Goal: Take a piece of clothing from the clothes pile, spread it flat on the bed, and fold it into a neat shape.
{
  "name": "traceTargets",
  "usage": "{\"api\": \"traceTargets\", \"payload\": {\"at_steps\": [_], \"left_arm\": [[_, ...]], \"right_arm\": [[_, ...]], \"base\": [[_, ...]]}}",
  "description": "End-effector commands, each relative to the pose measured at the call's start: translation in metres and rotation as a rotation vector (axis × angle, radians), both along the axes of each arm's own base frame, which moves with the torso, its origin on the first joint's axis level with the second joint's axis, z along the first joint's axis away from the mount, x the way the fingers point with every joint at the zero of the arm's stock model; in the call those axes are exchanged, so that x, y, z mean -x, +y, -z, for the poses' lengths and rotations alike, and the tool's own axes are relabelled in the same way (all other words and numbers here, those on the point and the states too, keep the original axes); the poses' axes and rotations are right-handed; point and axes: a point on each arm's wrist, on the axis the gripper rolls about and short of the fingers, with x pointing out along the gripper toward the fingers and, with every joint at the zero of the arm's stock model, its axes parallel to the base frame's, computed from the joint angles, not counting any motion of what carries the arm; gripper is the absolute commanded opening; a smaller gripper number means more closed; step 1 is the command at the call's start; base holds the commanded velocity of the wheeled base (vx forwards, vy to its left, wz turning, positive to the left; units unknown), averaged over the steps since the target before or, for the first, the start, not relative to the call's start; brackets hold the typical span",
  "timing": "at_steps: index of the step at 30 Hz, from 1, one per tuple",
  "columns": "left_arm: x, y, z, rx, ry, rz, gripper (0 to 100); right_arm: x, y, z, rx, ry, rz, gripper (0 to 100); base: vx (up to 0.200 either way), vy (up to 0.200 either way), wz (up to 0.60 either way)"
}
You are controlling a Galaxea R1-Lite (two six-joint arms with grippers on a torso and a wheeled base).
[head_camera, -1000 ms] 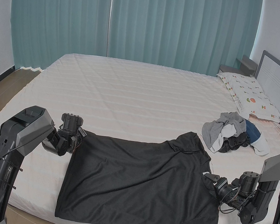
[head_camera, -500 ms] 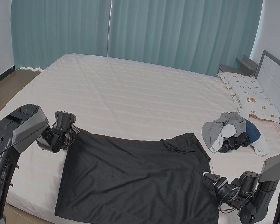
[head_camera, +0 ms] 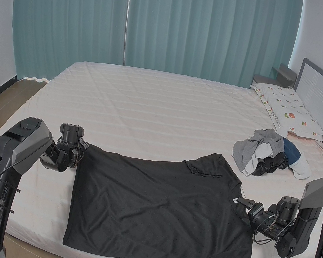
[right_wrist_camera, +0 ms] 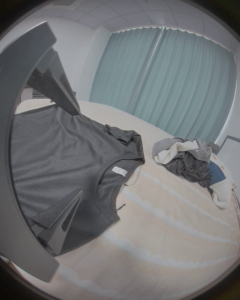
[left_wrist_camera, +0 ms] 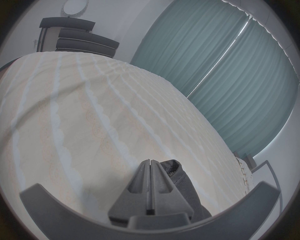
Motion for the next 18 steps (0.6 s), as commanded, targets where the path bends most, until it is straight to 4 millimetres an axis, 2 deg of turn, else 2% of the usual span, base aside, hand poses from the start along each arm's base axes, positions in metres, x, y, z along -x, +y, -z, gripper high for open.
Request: {"api": "traceTargets", "payload": {"at_steps": [1, 12, 18], "left_arm": [[-0.0042, 0.0035, -0.0052, 0.012, -0.024, -0.014, 0], [-0.0081, 0.0057, -0.0047, 0.034, 0.043, -0.032, 0], [-0.0079, 0.0041, -0.0045, 0.035, 0.044, -0.028, 0]], "right_arm": [[-0.001, -0.0007, -0.0005, -0.001, -0.009, 0.003, 100], [0.0007, 0.0032, 0.0027, 0.006, 0.003, -0.005, 100], [-0.0054, -0.0002, -0.0018, 0.003, -0.029, 0.009, 100]], "base": [[0.0, 0.0, 0.0], [0.0, 0.0, 0.0], [0.0, 0.0, 0.0]]}}
